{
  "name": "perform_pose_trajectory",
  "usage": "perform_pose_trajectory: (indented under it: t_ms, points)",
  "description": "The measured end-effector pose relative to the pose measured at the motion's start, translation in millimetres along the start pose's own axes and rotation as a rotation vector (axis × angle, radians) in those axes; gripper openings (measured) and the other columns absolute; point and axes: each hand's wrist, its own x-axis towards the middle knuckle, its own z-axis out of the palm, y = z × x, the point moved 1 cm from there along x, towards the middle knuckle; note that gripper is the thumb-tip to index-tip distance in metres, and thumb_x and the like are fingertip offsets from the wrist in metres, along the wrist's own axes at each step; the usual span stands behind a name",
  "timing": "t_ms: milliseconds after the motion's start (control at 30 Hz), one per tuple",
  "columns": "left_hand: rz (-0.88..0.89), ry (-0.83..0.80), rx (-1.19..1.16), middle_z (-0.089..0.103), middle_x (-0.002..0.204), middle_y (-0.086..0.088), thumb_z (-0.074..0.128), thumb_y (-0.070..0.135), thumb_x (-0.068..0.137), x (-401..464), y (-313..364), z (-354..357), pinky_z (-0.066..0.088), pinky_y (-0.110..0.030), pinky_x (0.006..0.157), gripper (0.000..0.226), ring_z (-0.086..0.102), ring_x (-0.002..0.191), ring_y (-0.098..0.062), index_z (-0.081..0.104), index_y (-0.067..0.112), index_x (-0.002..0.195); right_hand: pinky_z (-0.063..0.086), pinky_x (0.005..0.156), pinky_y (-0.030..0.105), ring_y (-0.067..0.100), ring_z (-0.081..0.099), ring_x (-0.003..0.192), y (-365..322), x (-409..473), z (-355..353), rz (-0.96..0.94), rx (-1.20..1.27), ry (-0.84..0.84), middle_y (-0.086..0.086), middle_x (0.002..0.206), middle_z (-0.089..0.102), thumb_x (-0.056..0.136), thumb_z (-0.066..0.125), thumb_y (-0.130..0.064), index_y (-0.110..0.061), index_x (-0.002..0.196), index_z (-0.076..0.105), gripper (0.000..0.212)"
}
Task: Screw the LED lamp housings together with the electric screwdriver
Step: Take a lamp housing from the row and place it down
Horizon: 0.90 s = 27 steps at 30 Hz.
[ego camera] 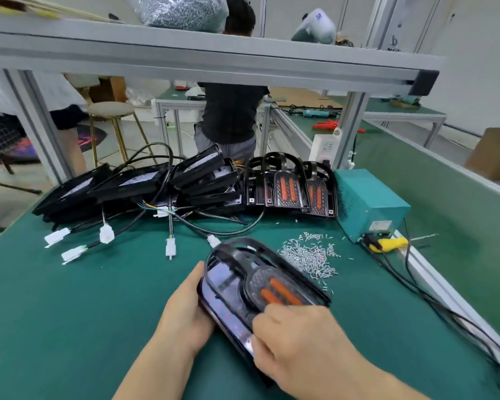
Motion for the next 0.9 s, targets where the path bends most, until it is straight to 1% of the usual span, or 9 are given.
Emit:
perform_pose_trajectory:
  t_ms: [100, 300, 400, 533, 633, 667, 733, 800, 900]
  points:
    - [0.003, -0.049, -0.01, 0.07, 0.105, -0.019, 0.041, 0.033, 0.099, -3, -1, 2, 0.049, -0.043, 0.076, 0.043, 0.068, 0.088, -0.028, 0.064, -0.002, 0.11, 0.037, 0.037, 0.021, 0.012, 0.047, 0.037, -8, -8, 15, 0.012, -0.014, -0.177, -0.008, 0.047, 0.05, 0.043, 0.084, -0.034, -0.023, 0.049, 0.056, 0.031]
    - [0.006, -0.128, 0.016, 0.07, 0.106, -0.018, 0.047, 0.035, 0.096, -6, -2, 1, 0.051, -0.043, 0.081, 0.041, 0.07, 0.092, -0.029, 0.066, 0.0, 0.109, 0.02, 0.038, 0.022, 0.011, 0.046, 0.036, -7, -5, 20, 0.031, -0.019, -0.291, -0.009, 0.047, 0.051, 0.056, 0.077, -0.044, -0.024, 0.05, 0.055, 0.029]
    - [0.1, -0.084, 0.119, 0.074, 0.09, -0.015, 0.052, 0.009, 0.092, -3, -6, 1, 0.058, -0.037, 0.062, 0.018, 0.072, 0.073, -0.025, 0.065, 0.002, 0.103, 0.018, 0.04, 0.023, 0.009, 0.048, 0.036, -6, -2, 17, 0.012, -0.063, -0.325, -0.01, 0.047, 0.053, 0.065, 0.071, -0.049, -0.026, 0.05, 0.057, 0.031]
    - [0.184, 0.018, 0.182, 0.073, 0.078, -0.014, 0.049, -0.004, 0.09, 1, -7, -2, 0.057, -0.033, 0.052, 0.018, 0.07, 0.062, -0.023, 0.064, 0.003, 0.096, 0.027, 0.044, 0.023, 0.009, 0.055, 0.052, -1, -3, 7, 0.074, 0.038, -0.322, -0.011, 0.06, 0.055, 0.087, 0.044, -0.052, -0.028, 0.062, 0.06, 0.038]
    - [0.159, 0.06, 0.171, 0.073, 0.076, -0.012, 0.049, -0.003, 0.09, 5, -8, -9, 0.054, -0.038, 0.062, 0.018, 0.07, 0.061, -0.023, 0.064, 0.005, 0.094, 0.05, 0.069, 0.027, 0.017, 0.058, 0.084, 15, -14, 1, 0.269, 0.232, -0.247, -0.004, 0.094, 0.06, 0.088, 0.048, -0.045, -0.023, 0.089, 0.064, 0.028]
    - [0.147, 0.072, 0.181, 0.073, 0.076, -0.012, 0.049, -0.002, 0.091, 6, -8, -11, 0.053, -0.039, 0.064, 0.017, 0.07, 0.061, -0.024, 0.064, 0.005, 0.093, 0.05, 0.085, 0.031, 0.019, 0.057, 0.1, 21, -18, 1, 0.363, 0.221, -0.283, -0.002, 0.111, 0.059, 0.088, 0.046, -0.048, -0.023, 0.105, 0.064, 0.036]
    - [0.164, 0.108, 0.292, 0.074, 0.077, -0.011, 0.052, -0.001, 0.09, 8, -7, -14, 0.053, -0.036, 0.066, 0.015, 0.068, 0.063, -0.024, 0.066, 0.005, 0.094, 0.028, 0.111, 0.034, 0.021, 0.036, 0.134, 31, -29, 6, 0.494, 0.209, -0.43, 0.002, 0.147, 0.038, 0.092, 0.035, -0.06, -0.024, 0.14, 0.046, 0.06]
    - [0.281, 0.152, 0.559, 0.074, 0.074, -0.005, 0.056, -0.001, 0.087, 9, -4, -18, 0.054, -0.034, 0.066, 0.017, 0.066, 0.063, -0.021, 0.068, 0.01, 0.091, 0.01, 0.115, 0.027, 0.011, 0.014, 0.143, 35, -38, 16, 0.551, 0.29, -0.552, -0.006, 0.159, 0.013, 0.095, 0.028, -0.065, -0.03, 0.151, 0.025, 0.065]
    - [0.541, 0.232, 1.06, 0.072, 0.075, -0.003, 0.055, -0.004, 0.081, 7, 4, -21, 0.054, -0.043, 0.075, 0.033, 0.065, 0.075, -0.03, 0.068, 0.027, 0.08, 0.014, 0.112, 0.027, 0.013, 0.021, 0.139, 36, -36, 23, 0.554, 0.287, -0.519, -0.005, 0.156, 0.02, 0.096, 0.032, -0.063, -0.029, 0.148, 0.03, 0.062]
